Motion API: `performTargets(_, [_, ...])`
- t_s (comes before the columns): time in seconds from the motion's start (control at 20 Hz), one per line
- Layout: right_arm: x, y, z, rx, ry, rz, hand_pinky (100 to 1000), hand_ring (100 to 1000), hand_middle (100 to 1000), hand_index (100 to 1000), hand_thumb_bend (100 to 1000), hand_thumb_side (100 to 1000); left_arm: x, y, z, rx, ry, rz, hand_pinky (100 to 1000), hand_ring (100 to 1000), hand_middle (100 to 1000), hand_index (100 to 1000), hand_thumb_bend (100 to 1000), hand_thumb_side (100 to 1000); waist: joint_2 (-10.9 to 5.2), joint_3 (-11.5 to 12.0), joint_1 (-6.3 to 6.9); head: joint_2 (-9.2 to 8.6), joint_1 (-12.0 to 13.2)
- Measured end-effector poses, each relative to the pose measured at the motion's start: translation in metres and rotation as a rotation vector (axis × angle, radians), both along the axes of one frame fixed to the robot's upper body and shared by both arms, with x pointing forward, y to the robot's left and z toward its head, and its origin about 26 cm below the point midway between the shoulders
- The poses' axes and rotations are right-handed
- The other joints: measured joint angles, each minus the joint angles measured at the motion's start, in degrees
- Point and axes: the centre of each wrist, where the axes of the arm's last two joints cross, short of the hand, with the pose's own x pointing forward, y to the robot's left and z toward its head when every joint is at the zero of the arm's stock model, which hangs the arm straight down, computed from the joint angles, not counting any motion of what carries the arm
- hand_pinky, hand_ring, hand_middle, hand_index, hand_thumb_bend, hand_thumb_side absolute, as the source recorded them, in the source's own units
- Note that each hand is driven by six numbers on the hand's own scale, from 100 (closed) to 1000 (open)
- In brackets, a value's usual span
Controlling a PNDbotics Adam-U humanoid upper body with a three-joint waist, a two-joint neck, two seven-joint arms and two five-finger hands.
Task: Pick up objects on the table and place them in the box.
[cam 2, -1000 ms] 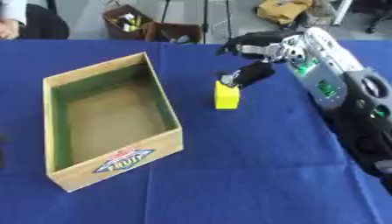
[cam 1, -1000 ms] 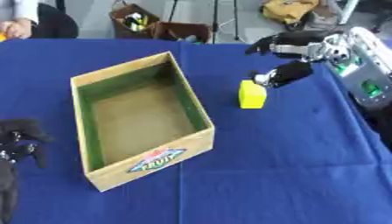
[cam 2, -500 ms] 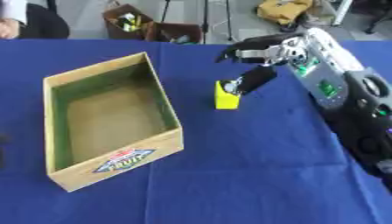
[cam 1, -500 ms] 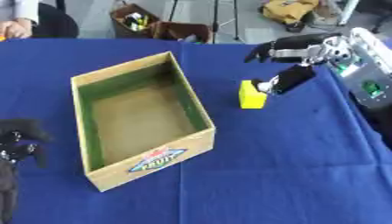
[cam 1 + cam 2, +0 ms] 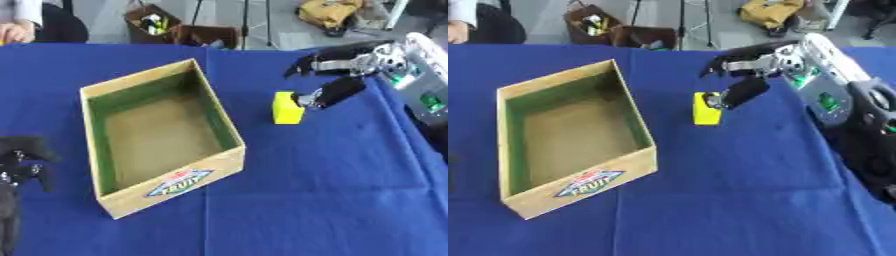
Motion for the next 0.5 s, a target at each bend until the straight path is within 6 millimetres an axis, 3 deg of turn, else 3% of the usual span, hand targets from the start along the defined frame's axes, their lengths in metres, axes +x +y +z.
performTargets(0.3, [0.0018, -0.0012, -0.0069, -0.027, 0.026, -0.001, 879, 944, 986, 1000, 100, 828, 0.0, -0.0001, 0.0001, 0.001, -0.001, -0.003, 238, 505, 460, 619, 100, 996, 0.34, 0.0, 0.21, -0.37, 0.0])
performTargets(0.5, [0.0033, -0.0025, -0.0088, -0.036, 0.025, -0.008, 875, 932, 986, 1000, 100, 783, 0.0, -0.0009, 0.0, 0.003, -0.002, -0.007, 238, 505, 460, 619, 100, 995, 0.48, 0.0, 0.27, -0.43, -0.3])
